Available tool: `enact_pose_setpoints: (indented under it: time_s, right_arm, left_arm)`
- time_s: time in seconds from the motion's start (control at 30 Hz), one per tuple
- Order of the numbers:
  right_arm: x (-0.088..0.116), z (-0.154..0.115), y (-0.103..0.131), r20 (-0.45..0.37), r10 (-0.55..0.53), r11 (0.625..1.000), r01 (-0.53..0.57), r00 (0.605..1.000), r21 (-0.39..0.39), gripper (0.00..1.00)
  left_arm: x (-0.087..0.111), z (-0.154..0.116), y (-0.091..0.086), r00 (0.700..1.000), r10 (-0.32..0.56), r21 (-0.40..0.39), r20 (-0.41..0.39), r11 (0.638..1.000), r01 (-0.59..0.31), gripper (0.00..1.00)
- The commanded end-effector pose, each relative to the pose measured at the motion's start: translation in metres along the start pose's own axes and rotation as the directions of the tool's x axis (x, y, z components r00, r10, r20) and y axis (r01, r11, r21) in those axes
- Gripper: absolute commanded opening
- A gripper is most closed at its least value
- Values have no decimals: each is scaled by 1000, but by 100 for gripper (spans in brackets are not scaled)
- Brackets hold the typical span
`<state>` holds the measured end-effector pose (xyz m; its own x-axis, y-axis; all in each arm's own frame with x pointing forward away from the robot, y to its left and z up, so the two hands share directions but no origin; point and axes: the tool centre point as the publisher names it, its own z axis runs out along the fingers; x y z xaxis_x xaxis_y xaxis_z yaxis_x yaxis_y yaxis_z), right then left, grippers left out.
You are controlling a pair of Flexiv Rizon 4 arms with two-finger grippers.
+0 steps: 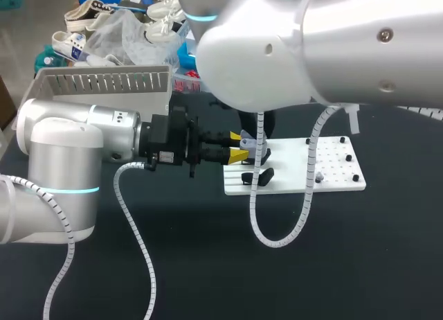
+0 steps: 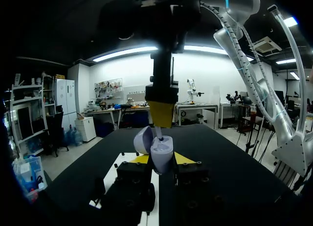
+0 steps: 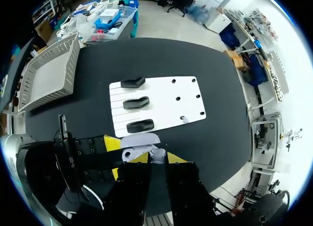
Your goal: Pick up each earbud case from the left stands, insert the matching earbuds, close the lid, and place the case in the box.
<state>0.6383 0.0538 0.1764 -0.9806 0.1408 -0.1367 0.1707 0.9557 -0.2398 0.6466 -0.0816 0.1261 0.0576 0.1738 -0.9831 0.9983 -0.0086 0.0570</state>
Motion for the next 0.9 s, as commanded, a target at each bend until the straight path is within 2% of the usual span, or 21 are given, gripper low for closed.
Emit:
enact_pose_setpoints:
  time_s: [0.03,0.83,0.87,0.9]
  right_arm:
    - [-2,0,3,-8,-3,1000,3,1000,12,0]
    - [6,6,6,-17,-27,999,28,999,47,0]
    - [6,6,6,-18,-26,999,27,1000,45,4]
    - [6,6,6,-19,-25,999,26,1000,45,16]
  left_arm:
    - [0,1,0,1000,1,-3,-1,1000,-1,0]
    - [0,1,0,1000,1,-3,-1,1000,-1,0]
    - [0,1,0,1000,1,-3,-1,1000,-1,0]
    - [0,1,0,1000,1,-3,-1,1000,-1,0]
